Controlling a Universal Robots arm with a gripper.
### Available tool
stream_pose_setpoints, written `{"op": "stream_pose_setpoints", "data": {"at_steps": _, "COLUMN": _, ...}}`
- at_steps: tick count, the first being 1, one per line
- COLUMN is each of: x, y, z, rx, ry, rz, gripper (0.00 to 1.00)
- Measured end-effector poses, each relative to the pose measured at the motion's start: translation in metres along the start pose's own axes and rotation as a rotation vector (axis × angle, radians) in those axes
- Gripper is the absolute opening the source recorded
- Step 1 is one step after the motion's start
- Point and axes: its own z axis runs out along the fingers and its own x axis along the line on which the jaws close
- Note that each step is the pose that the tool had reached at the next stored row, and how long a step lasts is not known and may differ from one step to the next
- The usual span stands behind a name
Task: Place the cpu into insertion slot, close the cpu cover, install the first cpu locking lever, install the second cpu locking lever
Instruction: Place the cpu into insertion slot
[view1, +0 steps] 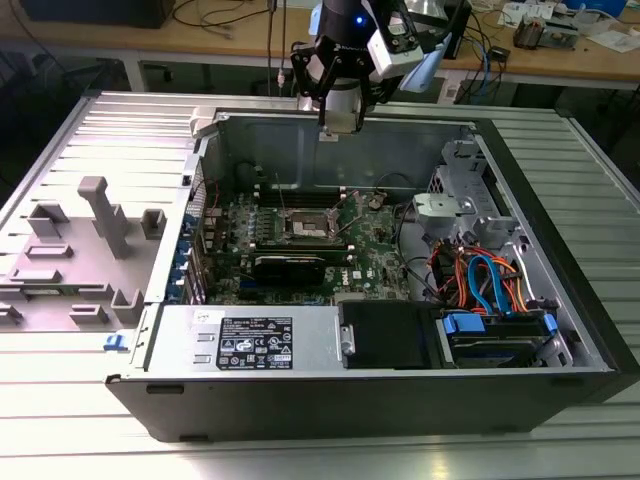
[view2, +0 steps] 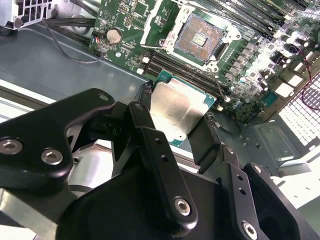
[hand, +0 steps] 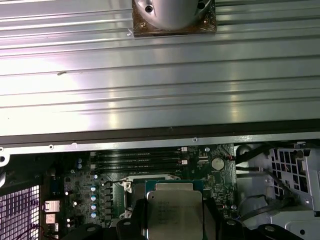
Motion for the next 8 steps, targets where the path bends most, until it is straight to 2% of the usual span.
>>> {"op": "stream_pose_setpoints", "data": {"at_steps": 8, "x": -0.0001, "y": -0.0019, "z": 0.0004, "rx": 0.0021, "ry": -0.0024, "rz": 0.024, "gripper": 0.54}}
